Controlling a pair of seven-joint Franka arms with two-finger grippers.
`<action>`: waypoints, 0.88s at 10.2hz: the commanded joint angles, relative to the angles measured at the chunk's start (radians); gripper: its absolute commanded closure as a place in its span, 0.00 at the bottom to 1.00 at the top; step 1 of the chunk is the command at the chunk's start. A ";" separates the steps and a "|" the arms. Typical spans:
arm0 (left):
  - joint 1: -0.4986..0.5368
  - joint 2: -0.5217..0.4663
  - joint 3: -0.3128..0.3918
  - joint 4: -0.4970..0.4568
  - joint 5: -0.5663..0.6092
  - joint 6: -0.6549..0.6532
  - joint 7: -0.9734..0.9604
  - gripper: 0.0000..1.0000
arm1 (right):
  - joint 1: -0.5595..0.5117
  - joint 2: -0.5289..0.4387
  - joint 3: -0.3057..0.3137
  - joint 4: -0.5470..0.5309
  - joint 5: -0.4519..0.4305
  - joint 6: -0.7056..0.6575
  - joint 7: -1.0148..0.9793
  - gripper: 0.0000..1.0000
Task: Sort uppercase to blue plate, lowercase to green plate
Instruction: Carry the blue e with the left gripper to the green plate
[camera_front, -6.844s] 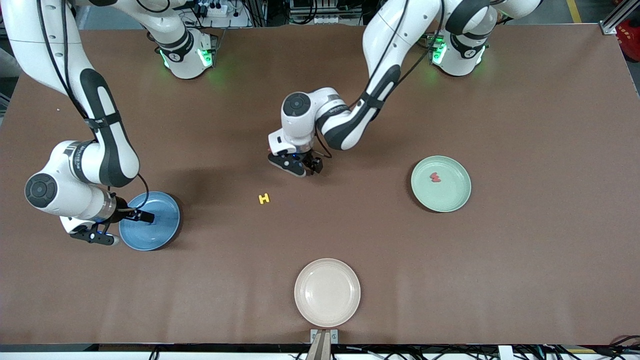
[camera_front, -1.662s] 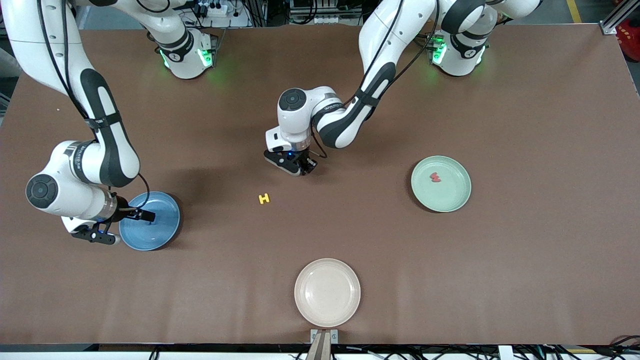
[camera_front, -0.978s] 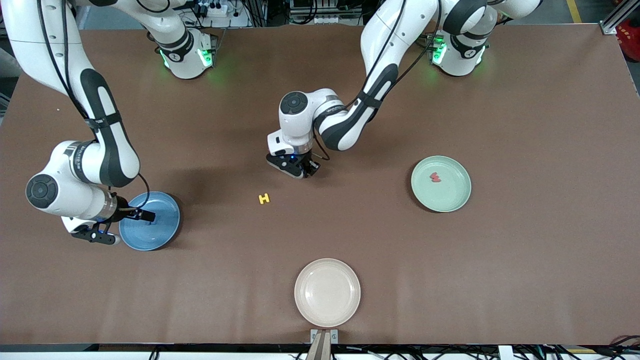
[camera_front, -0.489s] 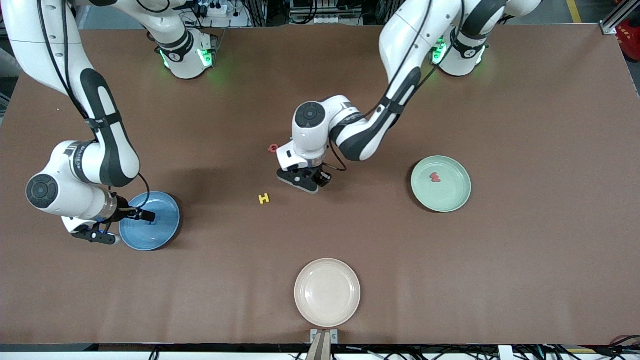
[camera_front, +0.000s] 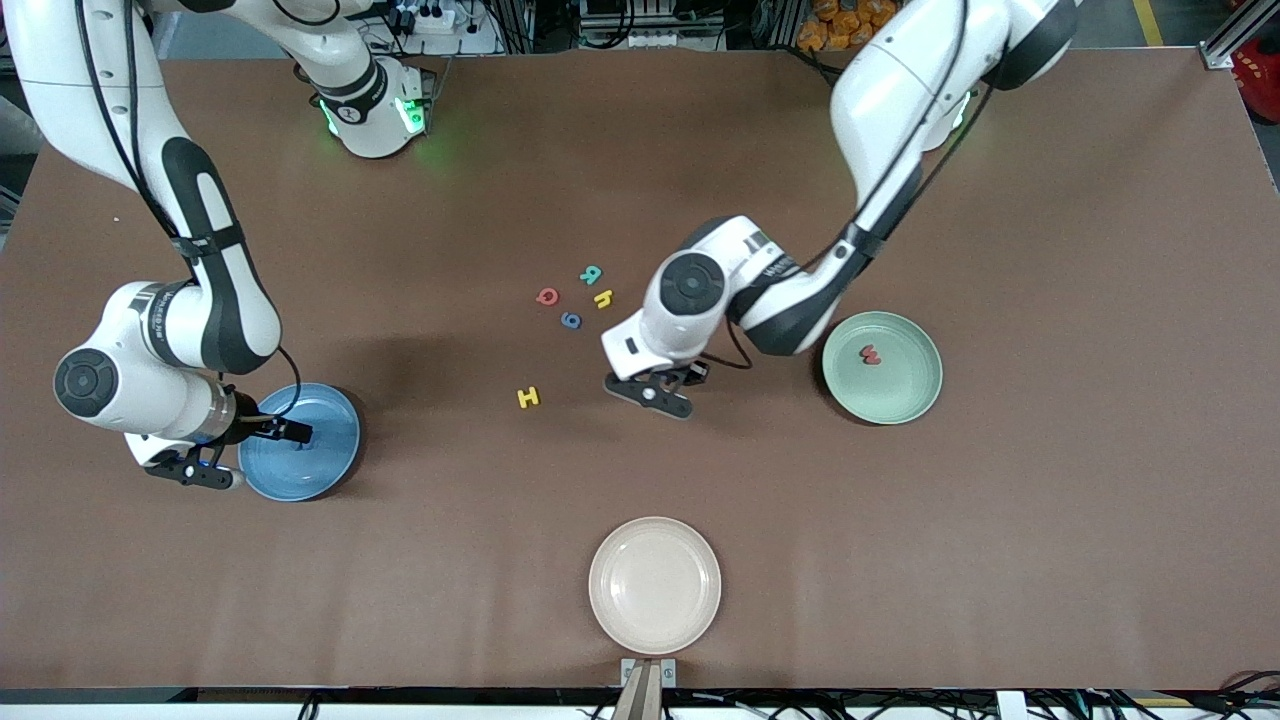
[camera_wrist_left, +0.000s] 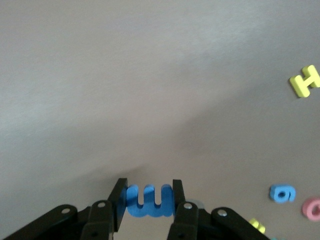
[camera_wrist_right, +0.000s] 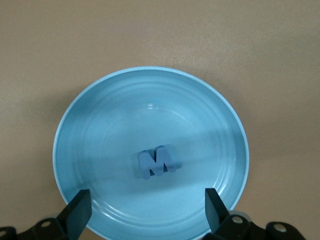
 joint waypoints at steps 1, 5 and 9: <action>0.108 -0.091 -0.041 -0.071 -0.062 -0.066 0.064 0.65 | -0.007 -0.004 0.008 0.000 -0.011 -0.006 0.008 0.00; 0.236 -0.281 -0.041 -0.245 -0.082 -0.121 0.092 0.65 | -0.005 -0.004 0.008 0.000 -0.010 -0.013 0.008 0.00; 0.366 -0.374 -0.041 -0.298 -0.082 -0.292 0.106 0.62 | -0.004 -0.004 0.008 0.001 -0.008 -0.013 0.008 0.00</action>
